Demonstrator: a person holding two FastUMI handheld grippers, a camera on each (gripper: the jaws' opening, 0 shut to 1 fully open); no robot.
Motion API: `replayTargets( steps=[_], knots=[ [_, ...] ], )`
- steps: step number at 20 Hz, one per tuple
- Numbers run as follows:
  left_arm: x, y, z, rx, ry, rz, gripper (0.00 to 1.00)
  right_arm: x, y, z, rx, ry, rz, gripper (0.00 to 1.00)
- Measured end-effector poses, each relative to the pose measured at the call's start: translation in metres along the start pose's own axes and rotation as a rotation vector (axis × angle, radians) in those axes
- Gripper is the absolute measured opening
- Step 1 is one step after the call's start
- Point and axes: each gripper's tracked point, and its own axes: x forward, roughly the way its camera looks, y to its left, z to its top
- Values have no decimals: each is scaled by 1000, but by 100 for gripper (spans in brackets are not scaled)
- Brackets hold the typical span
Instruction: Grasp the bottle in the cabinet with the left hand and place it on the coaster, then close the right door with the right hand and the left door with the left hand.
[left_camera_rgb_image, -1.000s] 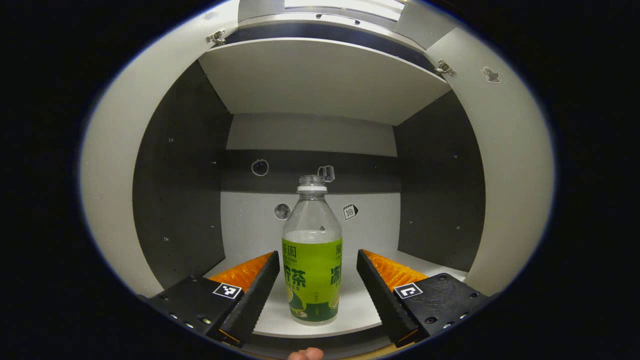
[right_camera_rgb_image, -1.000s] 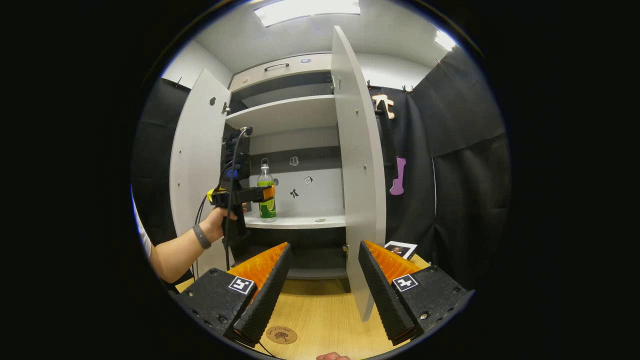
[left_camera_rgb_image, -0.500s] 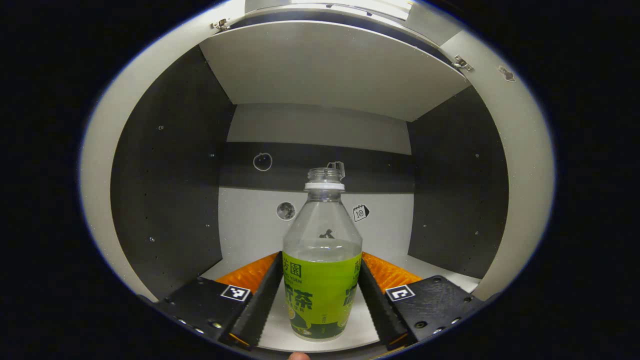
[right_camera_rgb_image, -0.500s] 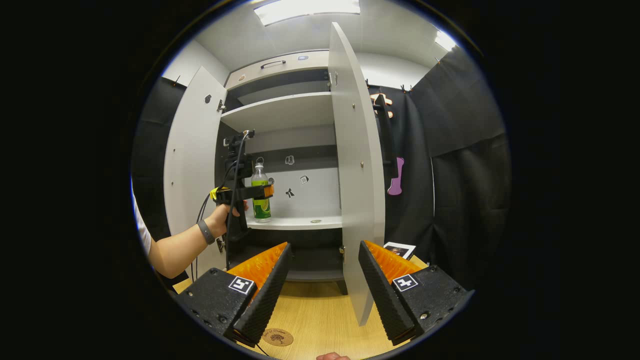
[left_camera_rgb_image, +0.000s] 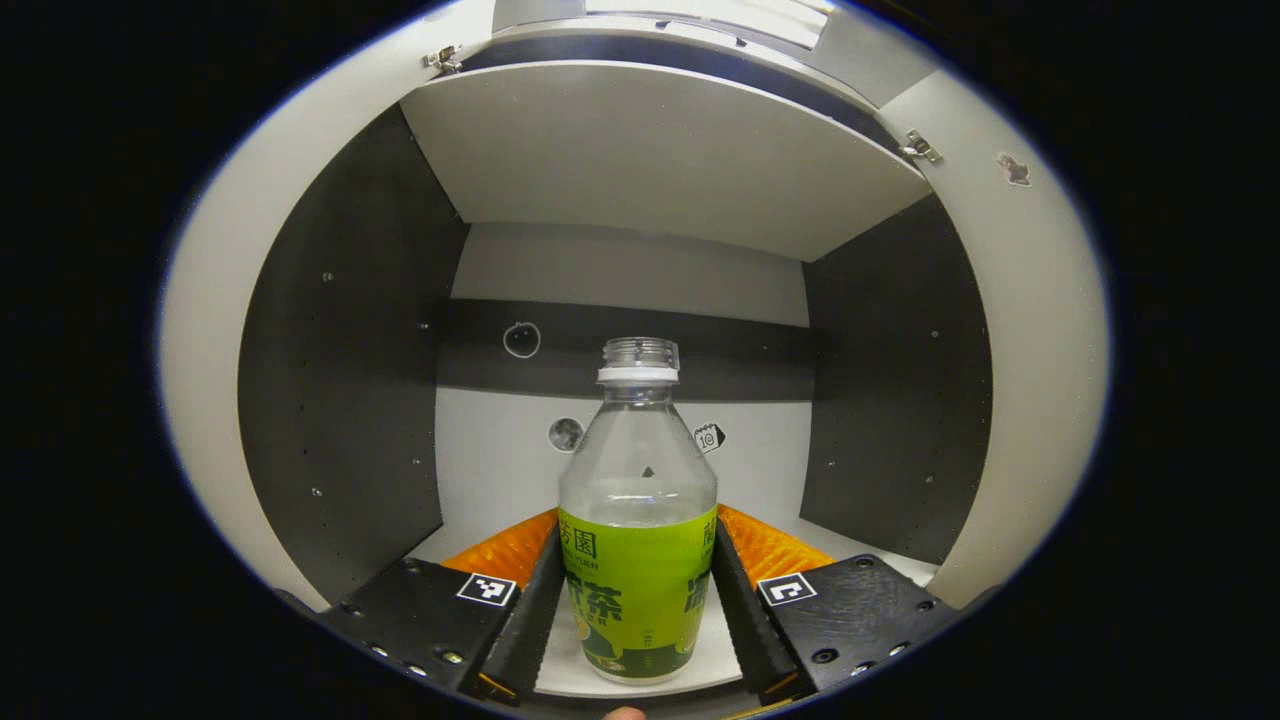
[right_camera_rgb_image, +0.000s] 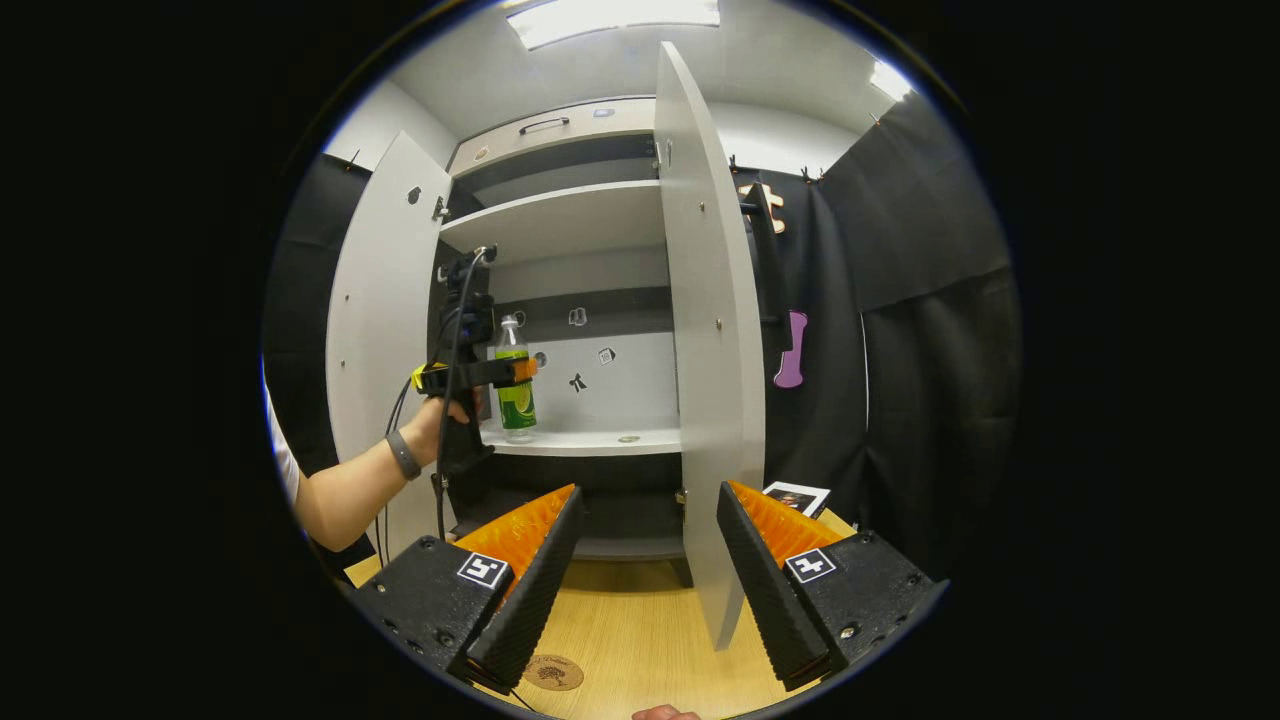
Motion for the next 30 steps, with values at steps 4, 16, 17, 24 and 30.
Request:
replayTargets(
  steps=[4,16,17,24,30],
  knots=[
    [-25,-11,13,19,-11,-37,73,-1,9,1,-4,2,28,83],
    [-148,-69,-22,4,7,-167,72,-20,27,16,-6,-28,115,83],
    [-159,-72,-34,4,18,-168,72,-20,29,19,-11,-29,121,83],
    [-206,-94,-123,-55,82,-167,73,-26,31,37,-32,-51,146,83],
    [-240,-104,-181,-40,70,-153,73,-25,28,40,-34,-42,142,83]
  ],
)
